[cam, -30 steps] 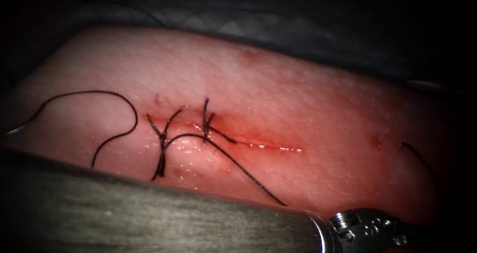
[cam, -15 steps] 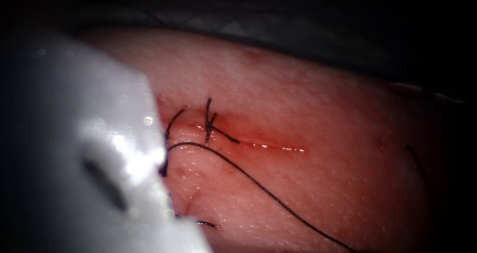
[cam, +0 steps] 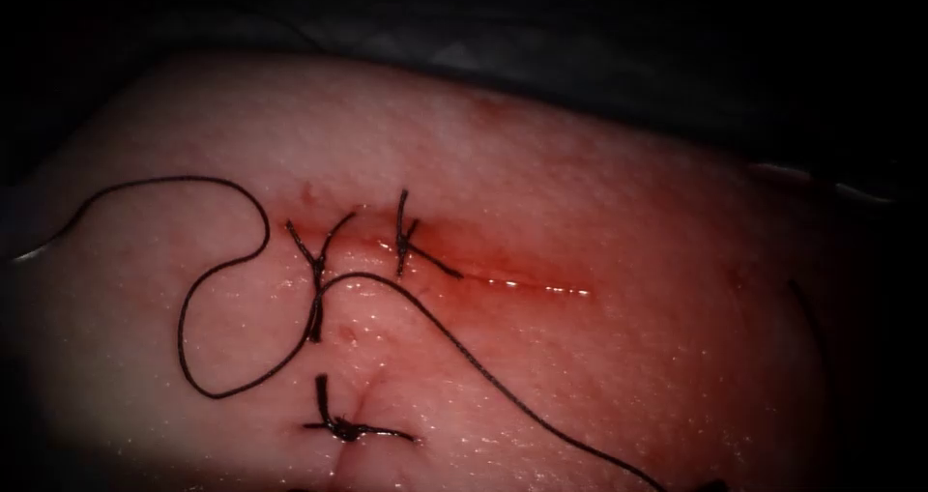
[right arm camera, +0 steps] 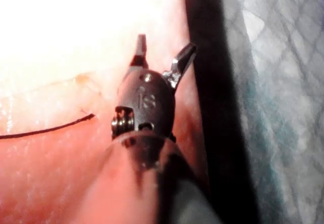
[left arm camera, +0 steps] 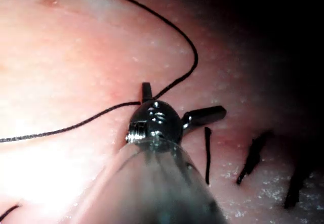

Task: Wound Closure
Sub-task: Set the cut suture down with the left gripper, then use the left tool to grab the suture and pull the needle into view

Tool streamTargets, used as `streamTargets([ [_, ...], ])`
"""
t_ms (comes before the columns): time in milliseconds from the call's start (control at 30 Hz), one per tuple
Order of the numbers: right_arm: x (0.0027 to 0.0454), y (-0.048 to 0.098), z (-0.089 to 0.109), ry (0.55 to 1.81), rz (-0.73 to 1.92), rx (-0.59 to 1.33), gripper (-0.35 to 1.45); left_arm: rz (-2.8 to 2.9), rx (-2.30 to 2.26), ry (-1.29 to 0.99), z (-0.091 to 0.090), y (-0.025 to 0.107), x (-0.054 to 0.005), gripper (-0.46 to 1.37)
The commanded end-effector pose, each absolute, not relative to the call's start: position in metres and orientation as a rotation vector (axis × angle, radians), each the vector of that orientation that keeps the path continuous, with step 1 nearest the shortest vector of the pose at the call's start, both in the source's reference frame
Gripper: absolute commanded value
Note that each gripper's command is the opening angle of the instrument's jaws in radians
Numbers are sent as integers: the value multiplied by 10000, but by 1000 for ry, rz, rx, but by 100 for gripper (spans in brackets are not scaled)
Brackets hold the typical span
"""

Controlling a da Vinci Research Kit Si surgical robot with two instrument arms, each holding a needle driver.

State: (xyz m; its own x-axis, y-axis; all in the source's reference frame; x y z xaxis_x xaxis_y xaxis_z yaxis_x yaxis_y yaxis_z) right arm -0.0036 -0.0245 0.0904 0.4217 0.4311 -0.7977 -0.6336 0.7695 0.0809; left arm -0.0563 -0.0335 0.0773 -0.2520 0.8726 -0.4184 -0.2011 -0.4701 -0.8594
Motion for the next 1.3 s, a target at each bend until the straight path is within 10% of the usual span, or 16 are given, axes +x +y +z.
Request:
streamTargets([
  [33, -35, -245, 903, 920, 672, -241, 123, 1811, -1228, -894, 768, -332, -556, 117],
  [1300, 11, -255, 907, 977, 606, -187, 123, 2021, -1297, -559, 698, -186, -344, 119],
])
